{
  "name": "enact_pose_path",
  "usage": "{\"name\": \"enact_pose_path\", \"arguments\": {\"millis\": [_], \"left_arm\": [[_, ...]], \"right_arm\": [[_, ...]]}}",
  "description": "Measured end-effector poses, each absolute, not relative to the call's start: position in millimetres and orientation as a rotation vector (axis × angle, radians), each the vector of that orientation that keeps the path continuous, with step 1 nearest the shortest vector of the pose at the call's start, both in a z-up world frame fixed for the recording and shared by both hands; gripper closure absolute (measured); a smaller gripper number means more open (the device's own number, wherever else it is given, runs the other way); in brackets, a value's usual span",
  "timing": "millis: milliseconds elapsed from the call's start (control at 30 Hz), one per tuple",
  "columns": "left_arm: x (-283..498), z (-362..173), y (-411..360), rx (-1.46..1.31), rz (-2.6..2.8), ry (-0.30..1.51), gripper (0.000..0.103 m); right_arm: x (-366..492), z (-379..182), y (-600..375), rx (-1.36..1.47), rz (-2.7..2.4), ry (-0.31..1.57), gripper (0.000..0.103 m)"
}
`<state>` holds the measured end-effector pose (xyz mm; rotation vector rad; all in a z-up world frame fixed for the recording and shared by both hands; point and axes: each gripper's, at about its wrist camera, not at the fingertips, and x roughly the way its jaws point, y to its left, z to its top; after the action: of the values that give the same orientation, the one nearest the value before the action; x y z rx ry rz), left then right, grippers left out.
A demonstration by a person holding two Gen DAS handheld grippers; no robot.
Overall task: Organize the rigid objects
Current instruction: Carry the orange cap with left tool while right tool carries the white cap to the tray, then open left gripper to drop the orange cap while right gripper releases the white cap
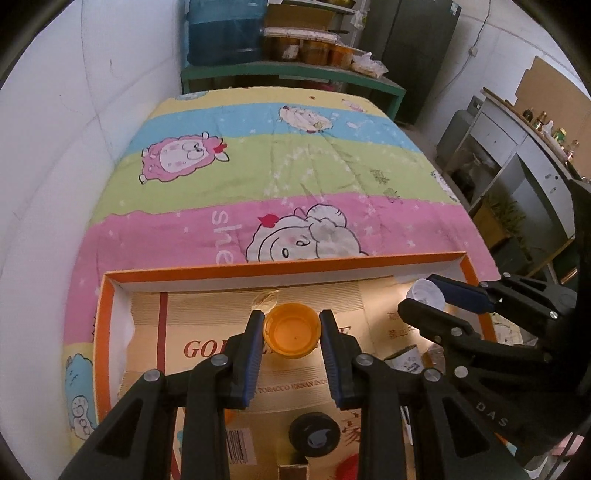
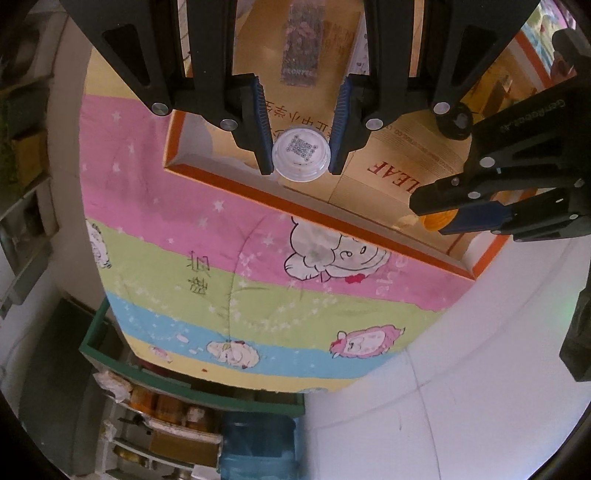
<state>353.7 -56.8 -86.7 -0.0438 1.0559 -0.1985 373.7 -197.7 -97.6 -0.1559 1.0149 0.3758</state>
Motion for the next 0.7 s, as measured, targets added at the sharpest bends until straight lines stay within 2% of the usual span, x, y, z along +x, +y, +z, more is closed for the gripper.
{"name": "enact_pose_path", "arguments": {"millis": [700], "left_arm": [[359.0, -103.9, -60.8, 0.02, -0.17, 1.049, 0.072]], "right_arm": [[382.6, -114.5, -196.3, -0.167, 0.348, 1.053, 0.072]]}}
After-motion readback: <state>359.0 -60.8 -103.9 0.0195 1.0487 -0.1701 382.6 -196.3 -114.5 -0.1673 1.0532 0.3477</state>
